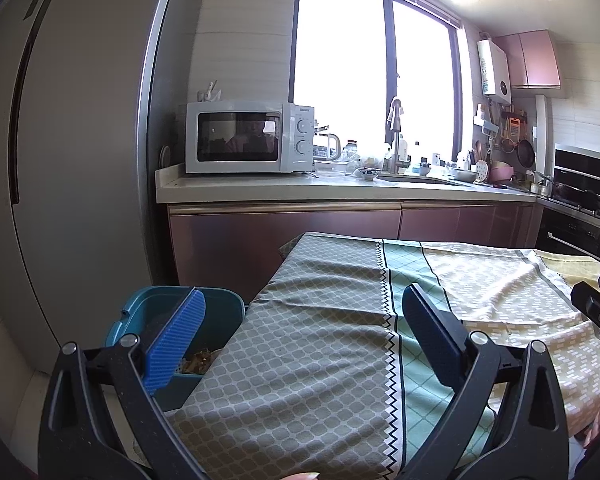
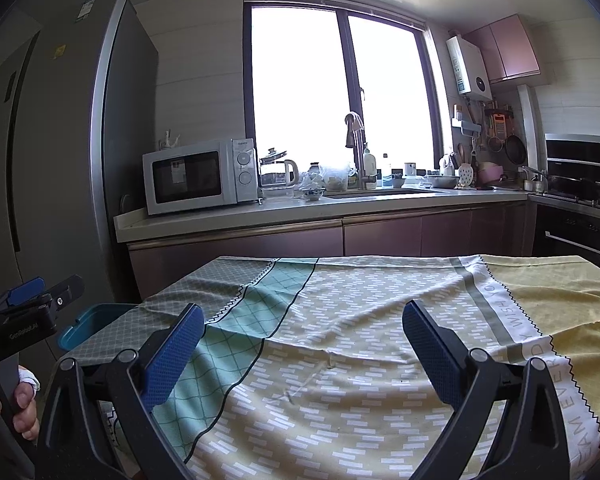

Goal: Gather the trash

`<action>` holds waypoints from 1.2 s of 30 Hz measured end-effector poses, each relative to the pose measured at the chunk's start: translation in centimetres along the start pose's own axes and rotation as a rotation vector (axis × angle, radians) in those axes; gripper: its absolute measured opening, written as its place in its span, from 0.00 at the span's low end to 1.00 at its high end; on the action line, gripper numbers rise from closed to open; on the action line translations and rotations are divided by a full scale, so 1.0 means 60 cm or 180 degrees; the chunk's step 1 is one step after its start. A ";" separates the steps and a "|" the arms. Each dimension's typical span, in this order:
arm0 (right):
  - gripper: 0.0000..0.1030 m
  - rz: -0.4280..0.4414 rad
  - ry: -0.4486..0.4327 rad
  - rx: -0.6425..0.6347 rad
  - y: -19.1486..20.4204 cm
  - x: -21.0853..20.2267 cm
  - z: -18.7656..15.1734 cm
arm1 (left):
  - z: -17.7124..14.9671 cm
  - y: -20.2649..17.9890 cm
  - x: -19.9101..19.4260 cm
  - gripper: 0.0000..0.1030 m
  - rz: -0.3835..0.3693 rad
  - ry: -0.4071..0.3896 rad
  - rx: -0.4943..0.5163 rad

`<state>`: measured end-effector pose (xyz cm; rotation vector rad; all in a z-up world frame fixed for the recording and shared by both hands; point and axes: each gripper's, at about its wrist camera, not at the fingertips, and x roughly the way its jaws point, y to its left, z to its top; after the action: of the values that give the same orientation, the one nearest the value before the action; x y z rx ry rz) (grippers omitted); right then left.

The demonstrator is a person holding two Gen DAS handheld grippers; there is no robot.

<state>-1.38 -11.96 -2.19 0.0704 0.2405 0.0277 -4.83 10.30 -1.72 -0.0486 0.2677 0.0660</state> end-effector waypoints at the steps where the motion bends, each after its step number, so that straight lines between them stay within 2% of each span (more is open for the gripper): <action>1: 0.93 0.0002 0.0000 -0.0003 0.001 0.001 0.000 | 0.000 0.001 0.000 0.94 0.0004 -0.0001 -0.0002; 36: 0.93 0.0038 0.0018 -0.0014 0.010 0.000 -0.001 | -0.008 0.003 -0.003 0.94 0.0064 0.0032 -0.0017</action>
<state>-1.38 -11.34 -2.18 0.0673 0.2458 0.0405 -5.12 10.45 -2.15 -0.0516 0.2780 0.0863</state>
